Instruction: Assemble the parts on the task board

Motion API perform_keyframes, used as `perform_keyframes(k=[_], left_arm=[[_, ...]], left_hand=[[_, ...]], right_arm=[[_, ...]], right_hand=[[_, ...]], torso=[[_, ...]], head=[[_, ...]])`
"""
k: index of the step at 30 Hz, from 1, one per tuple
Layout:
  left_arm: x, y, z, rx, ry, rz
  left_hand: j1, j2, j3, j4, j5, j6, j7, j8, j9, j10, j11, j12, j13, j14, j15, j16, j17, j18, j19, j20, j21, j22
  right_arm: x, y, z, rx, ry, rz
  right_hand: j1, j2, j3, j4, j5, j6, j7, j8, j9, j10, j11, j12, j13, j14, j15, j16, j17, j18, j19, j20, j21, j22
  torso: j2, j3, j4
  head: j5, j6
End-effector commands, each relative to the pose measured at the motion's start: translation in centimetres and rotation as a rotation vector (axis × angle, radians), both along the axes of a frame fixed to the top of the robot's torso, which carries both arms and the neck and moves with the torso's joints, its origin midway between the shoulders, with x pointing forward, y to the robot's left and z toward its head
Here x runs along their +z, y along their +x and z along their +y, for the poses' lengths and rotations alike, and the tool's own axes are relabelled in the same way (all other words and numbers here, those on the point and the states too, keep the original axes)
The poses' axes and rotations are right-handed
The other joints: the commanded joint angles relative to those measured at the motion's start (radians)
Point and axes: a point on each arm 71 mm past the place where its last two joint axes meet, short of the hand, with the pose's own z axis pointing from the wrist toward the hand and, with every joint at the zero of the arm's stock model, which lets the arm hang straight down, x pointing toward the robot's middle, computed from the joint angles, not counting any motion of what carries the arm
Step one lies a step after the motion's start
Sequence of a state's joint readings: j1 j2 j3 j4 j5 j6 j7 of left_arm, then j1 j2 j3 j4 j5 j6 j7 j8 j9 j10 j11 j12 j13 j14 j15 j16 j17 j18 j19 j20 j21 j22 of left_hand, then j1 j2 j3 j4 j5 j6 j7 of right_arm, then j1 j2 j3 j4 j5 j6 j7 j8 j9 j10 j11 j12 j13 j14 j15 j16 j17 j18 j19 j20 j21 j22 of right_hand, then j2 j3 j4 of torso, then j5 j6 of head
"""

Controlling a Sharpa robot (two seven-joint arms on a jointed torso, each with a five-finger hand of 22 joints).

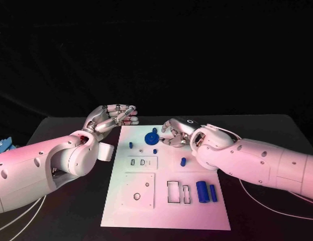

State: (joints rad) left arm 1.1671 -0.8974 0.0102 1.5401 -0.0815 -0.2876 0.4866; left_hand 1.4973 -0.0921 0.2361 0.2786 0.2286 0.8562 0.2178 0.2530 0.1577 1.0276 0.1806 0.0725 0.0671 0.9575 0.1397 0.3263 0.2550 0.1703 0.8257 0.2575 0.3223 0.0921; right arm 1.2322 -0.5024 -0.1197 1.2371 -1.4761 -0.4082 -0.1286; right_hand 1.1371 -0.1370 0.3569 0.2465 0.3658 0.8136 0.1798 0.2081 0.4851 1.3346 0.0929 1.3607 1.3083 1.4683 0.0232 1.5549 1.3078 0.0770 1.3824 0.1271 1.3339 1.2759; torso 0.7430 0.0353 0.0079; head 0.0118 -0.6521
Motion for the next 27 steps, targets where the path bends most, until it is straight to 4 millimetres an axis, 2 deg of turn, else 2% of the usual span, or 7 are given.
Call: perform_keyframes(k=[1, 9, 12, 17, 21, 23, 27], left_arm=[[0.1, 0.1, 0.1, -0.011, -0.008, -0.004], [0.1, 0.0, 0.6, -0.003, -0.008, -0.002], [0.1, 0.0, 0.6, -0.006, -0.010, -0.002], [0.1, -0.1, 0.5, -0.013, -0.012, -0.001], [0.1, -0.1, 0.4, -0.016, -0.014, -0.002], [0.1, -0.1, 0.4, -0.019, -0.015, -0.002], [0.1, -0.1, 0.3, -0.020, -0.016, -0.002]], left_hand=[[-0.004, -0.009, 0.009, 0.000, -0.004, -0.008, 0.027, -0.006, -0.002, 0.002, 0.007, -0.005, 0.000, -0.005, 0.002, -0.004, 0.001, 0.013, 0.003, 0.005, -0.005, -0.001], [-0.005, -0.009, 0.010, 0.000, -0.004, -0.009, 0.028, -0.007, -0.002, 0.001, 0.007, -0.006, 0.000, -0.006, 0.002, -0.005, 0.001, 0.013, 0.002, 0.006, -0.006, -0.002], [-0.005, -0.010, 0.011, 0.000, -0.004, -0.009, 0.027, -0.007, -0.002, 0.001, 0.007, -0.006, 0.000, -0.007, 0.002, -0.005, 0.001, 0.013, 0.002, 0.006, -0.006, -0.002], [-0.005, -0.010, 0.011, 0.000, -0.004, -0.009, 0.027, -0.007, -0.002, 0.001, 0.007, -0.006, 0.000, -0.007, 0.002, -0.005, 0.001, 0.013, 0.002, 0.006, -0.006, -0.002], [-0.005, -0.010, 0.011, 0.000, -0.004, -0.009, 0.027, -0.007, -0.002, 0.001, 0.007, -0.006, 0.000, -0.007, 0.002, -0.005, 0.001, 0.013, 0.002, 0.006, -0.006, -0.002], [-0.004, -0.010, 0.012, -0.001, -0.004, -0.009, 0.027, -0.007, -0.002, 0.001, 0.007, -0.006, 0.000, -0.007, 0.003, -0.006, 0.002, 0.013, 0.001, 0.006, -0.006, -0.002], [-0.004, -0.010, 0.012, -0.001, -0.004, -0.009, 0.027, -0.007, -0.002, 0.001, 0.007, -0.006, 0.000, -0.007, 0.003, -0.006, 0.002, 0.013, 0.001, 0.006, -0.006, -0.002]], right_arm=[[1.7, 0.0, -2.0, -0.026, 0.174, 0.032], [4.7, -0.3, -8.7, -0.017, 0.329, 0.158], [5.0, -0.4, -10.8, -0.020, 0.332, 0.180], [4.1, -0.6, -13.9, -0.043, 0.301, 0.192], [3.1, -0.3, -15.9, -0.076, 0.272, 0.187], [2.7, -0.1, -16.7, -0.090, 0.259, 0.185], [2.1, 0.1, -17.5, -0.113, 0.237, 0.182]], right_hand=[[0.033, 0.003, 0.016, -0.014, 0.003, -0.005, -0.002, -0.009, 0.000, 0.003, 0.000, 0.000, -0.002, 0.088, -0.004, 0.000, 0.201, 0.002, -0.009, -0.004, -0.011, -0.007], [0.152, -0.010, 0.052, -0.111, -0.131, 0.005, 0.000, -0.025, 0.004, -0.002, 0.002, -0.001, -0.004, 0.087, -0.002, -0.002, 0.197, 0.003, -0.014, -0.001, -0.022, -0.009], [0.176, -0.017, 0.061, -0.135, -0.141, 0.019, -0.009, -0.023, 0.005, -0.001, -0.006, -0.002, -0.005, 0.088, -0.008, -0.001, 0.201, 0.004, -0.015, -0.005, -0.024, -0.010], [0.199, -0.024, 0.072, -0.157, -0.145, 0.033, -0.018, -0.023, 0.006, 0.000, -0.014, -0.002, -0.004, 0.089, -0.014, 0.000, 0.206, 0.004, -0.015, -0.011, -0.024, -0.008], [0.213, -0.028, 0.083, -0.174, -0.146, 0.034, -0.021, -0.027, 0.005, 0.003, -0.017, -0.001, -0.003, 0.090, -0.018, 0.001, 0.208, 0.004, -0.015, -0.015, -0.025, -0.006], [0.216, -0.031, 0.087, -0.179, -0.145, 0.030, -0.019, -0.031, 0.003, 0.004, -0.017, 0.000, -0.001, 0.090, -0.018, 0.001, 0.210, 0.003, -0.014, -0.016, -0.024, -0.005], [0.211, -0.039, 0.089, -0.183, -0.143, 0.017, -0.010, -0.043, -0.001, 0.001, -0.010, -0.003, -0.005, 0.090, -0.014, 0.000, 0.208, 0.003, -0.016, -0.015, -0.027, -0.007]], torso=[[-0.007, 0.0022, -0.0131], [-0.020, 0.0069, -0.0387], [-0.026, 0.0096, -0.0475], [-0.031, 0.0157, -0.0553], [-0.031, 0.0195, -0.0575], [-0.030, 0.0174, -0.0520], [-0.029, 0.0188, -0.0502]], head=[[0.007, 0.002], [0.014, 0.005], [0.014, 0.004], [0.012, -0.003], [0.010, -0.006], [0.003, -0.007], [0.000, -0.008]])
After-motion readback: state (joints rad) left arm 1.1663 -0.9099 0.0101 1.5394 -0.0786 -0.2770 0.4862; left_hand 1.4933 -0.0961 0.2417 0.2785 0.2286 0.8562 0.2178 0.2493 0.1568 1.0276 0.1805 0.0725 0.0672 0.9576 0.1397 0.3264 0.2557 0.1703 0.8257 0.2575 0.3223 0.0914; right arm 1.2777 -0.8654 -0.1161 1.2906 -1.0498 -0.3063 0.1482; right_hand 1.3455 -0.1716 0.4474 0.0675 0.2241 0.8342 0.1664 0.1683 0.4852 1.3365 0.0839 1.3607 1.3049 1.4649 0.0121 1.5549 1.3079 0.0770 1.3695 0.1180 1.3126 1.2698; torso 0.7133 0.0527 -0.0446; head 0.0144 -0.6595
